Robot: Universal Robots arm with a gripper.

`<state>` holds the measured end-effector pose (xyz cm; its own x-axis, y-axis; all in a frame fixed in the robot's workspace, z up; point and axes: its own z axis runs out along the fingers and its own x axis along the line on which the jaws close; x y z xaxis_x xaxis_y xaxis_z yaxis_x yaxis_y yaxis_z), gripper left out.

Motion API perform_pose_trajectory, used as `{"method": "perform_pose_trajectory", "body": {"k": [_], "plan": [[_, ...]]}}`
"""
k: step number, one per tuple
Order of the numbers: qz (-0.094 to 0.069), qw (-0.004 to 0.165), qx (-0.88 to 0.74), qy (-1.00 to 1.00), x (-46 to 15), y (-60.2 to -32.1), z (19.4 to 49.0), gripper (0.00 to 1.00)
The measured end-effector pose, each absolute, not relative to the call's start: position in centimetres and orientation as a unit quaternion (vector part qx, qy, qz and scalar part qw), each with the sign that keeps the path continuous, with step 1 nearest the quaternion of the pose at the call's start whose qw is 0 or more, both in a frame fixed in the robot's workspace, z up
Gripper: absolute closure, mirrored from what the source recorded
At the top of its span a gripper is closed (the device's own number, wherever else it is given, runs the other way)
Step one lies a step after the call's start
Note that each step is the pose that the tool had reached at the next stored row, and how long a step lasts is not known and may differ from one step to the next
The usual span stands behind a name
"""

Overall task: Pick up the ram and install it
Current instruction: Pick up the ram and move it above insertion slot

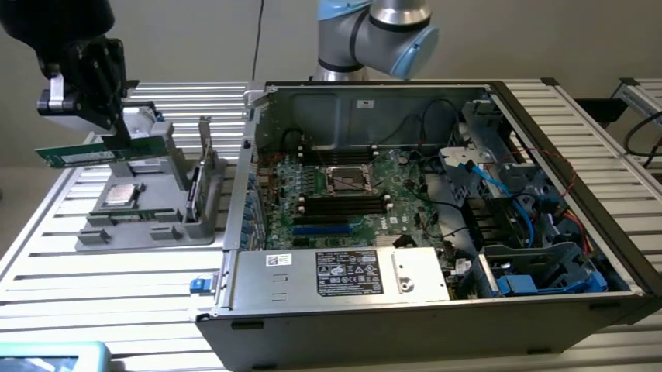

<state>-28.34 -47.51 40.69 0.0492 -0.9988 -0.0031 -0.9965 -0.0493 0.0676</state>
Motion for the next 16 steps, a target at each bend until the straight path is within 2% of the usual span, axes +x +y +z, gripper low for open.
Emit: {"method": "perform_pose_trajectory", "body": {"k": [16], "plan": [[-0.032, 0.03, 0.724, -0.689, -21.7, -47.6, 42.3, 0.88]]}}
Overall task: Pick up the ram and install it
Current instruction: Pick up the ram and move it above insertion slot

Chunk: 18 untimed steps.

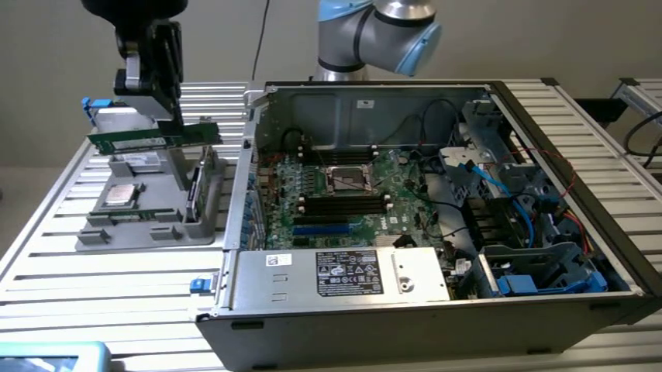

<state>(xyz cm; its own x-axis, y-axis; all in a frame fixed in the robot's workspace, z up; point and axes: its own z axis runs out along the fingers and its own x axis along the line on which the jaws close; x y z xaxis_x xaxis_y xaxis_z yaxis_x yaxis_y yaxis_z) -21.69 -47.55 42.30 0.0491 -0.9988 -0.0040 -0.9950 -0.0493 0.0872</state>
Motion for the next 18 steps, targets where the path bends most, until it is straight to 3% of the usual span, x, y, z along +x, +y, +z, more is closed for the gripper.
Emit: {"method": "perform_pose_trajectory", "body": {"k": [18], "plan": [[-0.032, 0.03, 0.724, -0.689, -13.5, -47.6, 42.3, 0.88]]}}
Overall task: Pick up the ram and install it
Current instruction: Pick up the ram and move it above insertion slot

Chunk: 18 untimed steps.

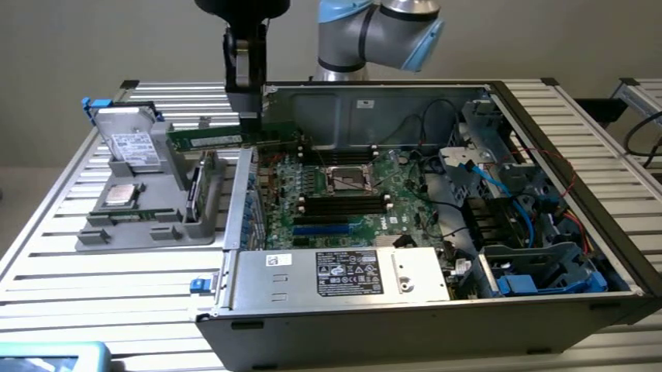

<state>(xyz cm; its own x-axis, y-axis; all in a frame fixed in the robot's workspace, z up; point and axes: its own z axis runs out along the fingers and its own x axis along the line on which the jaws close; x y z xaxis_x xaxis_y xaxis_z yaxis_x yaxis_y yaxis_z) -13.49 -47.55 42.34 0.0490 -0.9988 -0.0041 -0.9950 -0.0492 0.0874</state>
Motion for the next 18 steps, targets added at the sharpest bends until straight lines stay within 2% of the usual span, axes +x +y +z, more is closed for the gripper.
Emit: {"method": "perform_pose_trajectory", "body": {"k": [18], "plan": [[-0.032, 0.03, 0.724, -0.689, -5.3, -47.6, 42.3, 0.88]]}}
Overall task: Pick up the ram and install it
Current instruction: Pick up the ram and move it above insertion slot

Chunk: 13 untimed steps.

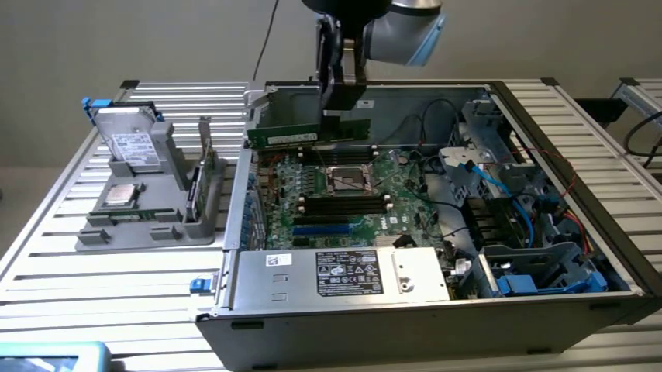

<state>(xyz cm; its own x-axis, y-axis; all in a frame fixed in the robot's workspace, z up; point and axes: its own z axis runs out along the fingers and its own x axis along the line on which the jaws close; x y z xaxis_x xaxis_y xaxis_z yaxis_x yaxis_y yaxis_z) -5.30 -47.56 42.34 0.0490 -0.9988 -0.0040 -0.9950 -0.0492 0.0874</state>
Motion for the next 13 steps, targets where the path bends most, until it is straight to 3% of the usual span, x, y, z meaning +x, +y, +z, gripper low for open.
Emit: {"method": "perform_pose_trajectory", "body": {"k": [13], "plan": [[-0.032, 0.03, 0.723, -0.689, -0.3, -47.1, 42.1, 0.88]]}}
